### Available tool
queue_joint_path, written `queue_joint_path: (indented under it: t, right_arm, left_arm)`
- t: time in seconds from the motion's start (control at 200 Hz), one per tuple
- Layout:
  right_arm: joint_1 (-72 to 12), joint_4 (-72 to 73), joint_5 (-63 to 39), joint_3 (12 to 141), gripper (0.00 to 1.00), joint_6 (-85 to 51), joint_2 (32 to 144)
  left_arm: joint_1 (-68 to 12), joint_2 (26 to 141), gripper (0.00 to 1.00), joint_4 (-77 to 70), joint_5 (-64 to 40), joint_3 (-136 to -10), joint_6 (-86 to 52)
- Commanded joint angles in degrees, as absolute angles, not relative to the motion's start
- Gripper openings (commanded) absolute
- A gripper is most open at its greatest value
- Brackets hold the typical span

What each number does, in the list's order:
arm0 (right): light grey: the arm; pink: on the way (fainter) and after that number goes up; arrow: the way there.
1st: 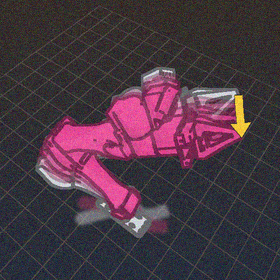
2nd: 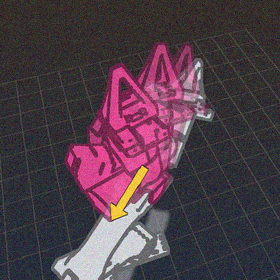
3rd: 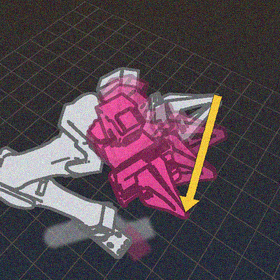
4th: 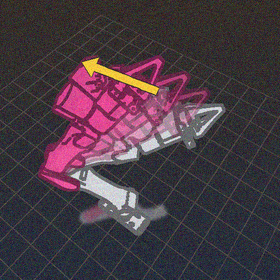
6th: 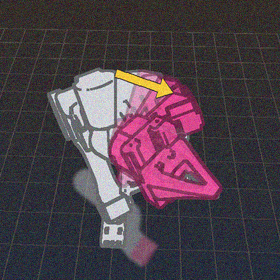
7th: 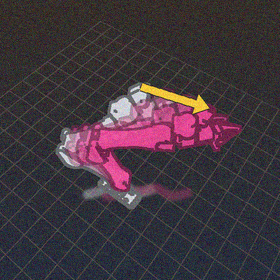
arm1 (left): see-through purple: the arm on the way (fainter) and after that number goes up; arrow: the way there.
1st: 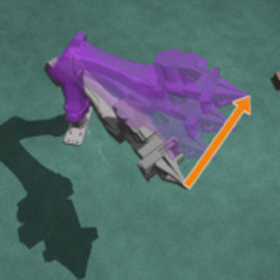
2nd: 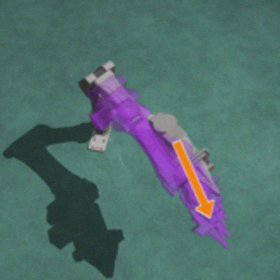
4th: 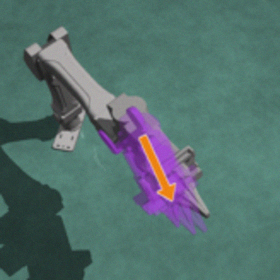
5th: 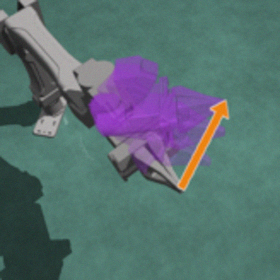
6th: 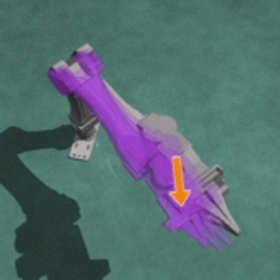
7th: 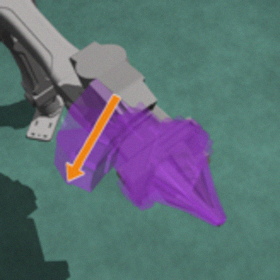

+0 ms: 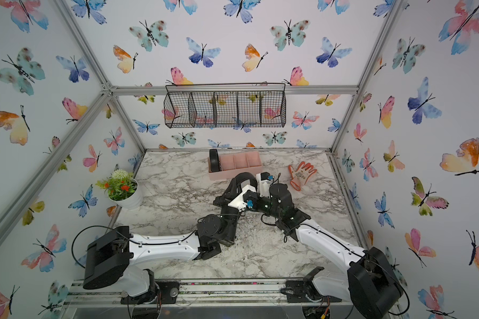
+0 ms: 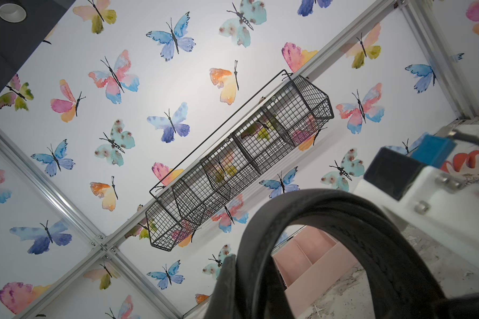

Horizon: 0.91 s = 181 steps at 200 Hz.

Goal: Place the belts into the storage roll
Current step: Roll the belt.

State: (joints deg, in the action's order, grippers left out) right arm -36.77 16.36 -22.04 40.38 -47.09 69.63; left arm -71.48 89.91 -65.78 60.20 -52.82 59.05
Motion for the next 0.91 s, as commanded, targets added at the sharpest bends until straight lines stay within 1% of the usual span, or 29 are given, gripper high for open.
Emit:
queue_joint_path:
  t: [0.0,0.265,0.345,0.491,0.611,0.746,0.821,0.901]
  right_arm:
    - [-37.1,13.9,-23.4,43.2,0.55,-42.0,68.0]
    - [-37.1,14.4,-20.0,42.9,0.68,-37.9,64.6]
    - [-37.1,14.5,-19.7,43.6,0.69,-37.0,65.0]
    - [-37.1,15.0,-19.8,45.0,0.7,-37.0,66.4]
    - [-37.1,17.2,-19.4,44.6,0.68,-39.4,66.8]
    - [-37.1,21.9,-20.2,42.4,0.64,-45.2,66.6]
    - [-37.1,25.4,-21.5,40.7,0.63,-48.8,66.5]
    - [-37.0,25.3,-21.9,40.3,0.63,-51.2,66.8]
  left_arm:
    - [-69.8,86.8,0.0,-65.8,57.5,-55.5,59.1]
    - [-68.1,84.4,0.0,-61.7,55.2,-57.5,58.7]
    - [-68.1,83.8,0.0,-60.9,55.0,-57.7,58.5]
    - [-68.1,83.1,0.0,-60.8,55.2,-57.3,58.2]
    - [-68.1,82.9,0.0,-61.3,55.4,-56.9,57.5]
    - [-68.1,83.3,0.0,-63.1,55.6,-56.7,57.7]
    - [-68.1,83.8,0.0,-63.5,55.8,-57.0,58.1]
    - [-68.1,84.0,0.0,-64.2,55.7,-57.0,58.3]
